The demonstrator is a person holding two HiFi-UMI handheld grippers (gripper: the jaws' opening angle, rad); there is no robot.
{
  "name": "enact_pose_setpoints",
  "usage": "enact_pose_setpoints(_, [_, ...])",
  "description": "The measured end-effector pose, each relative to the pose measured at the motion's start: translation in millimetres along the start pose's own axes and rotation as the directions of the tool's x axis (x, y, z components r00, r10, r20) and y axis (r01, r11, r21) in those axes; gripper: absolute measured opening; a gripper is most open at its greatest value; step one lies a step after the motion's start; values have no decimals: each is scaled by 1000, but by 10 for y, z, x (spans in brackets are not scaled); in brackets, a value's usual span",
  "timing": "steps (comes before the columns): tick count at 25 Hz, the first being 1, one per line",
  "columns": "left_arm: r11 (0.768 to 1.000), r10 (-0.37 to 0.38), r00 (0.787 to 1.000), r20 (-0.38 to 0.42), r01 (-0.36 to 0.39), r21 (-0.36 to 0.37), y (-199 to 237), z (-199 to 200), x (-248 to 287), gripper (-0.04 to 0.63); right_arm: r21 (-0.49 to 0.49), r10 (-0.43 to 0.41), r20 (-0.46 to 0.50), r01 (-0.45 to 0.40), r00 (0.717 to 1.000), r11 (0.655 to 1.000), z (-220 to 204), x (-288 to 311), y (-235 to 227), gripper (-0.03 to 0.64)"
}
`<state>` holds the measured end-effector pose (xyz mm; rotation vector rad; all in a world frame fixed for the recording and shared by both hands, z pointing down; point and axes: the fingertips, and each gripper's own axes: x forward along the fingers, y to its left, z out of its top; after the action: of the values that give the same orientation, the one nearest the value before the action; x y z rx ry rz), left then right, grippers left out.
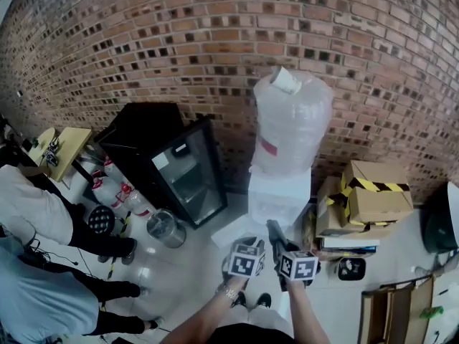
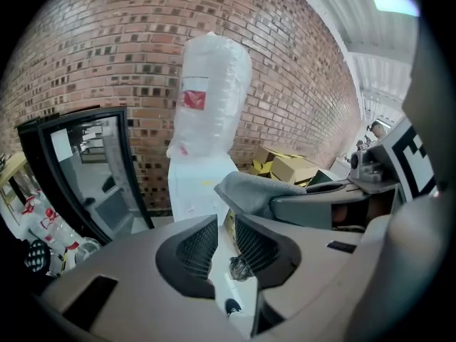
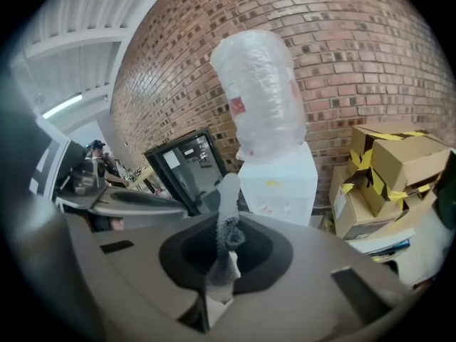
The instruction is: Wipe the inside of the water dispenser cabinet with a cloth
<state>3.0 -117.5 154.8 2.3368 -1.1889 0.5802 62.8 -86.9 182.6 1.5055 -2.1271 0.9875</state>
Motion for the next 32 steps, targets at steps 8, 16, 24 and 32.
enact_pose_setpoints(8, [998,54,998,-45,-55,-31,250,-664,598,61,25,-18,-67,20,998,1000,-486,676,-589,21])
enact_pose_setpoints(16, [995,28,998,-61,-34,-99,743,-2018,2002,63,-38,-40,-93,37,995,999,-1703,2248,-1474,21])
enact_pose_setpoints(24, [998,44,999,17,-43,-54,1515,-2958,3523,61,-94,-12,-92,3,996,996,-2775,4158,-2500,21])
enact_pose_setpoints(32, [993,117,993,-13,-117,25,2069,-3442,4529,61,-119,14,-32,-18,999,993,-3047,5460,-3004,21])
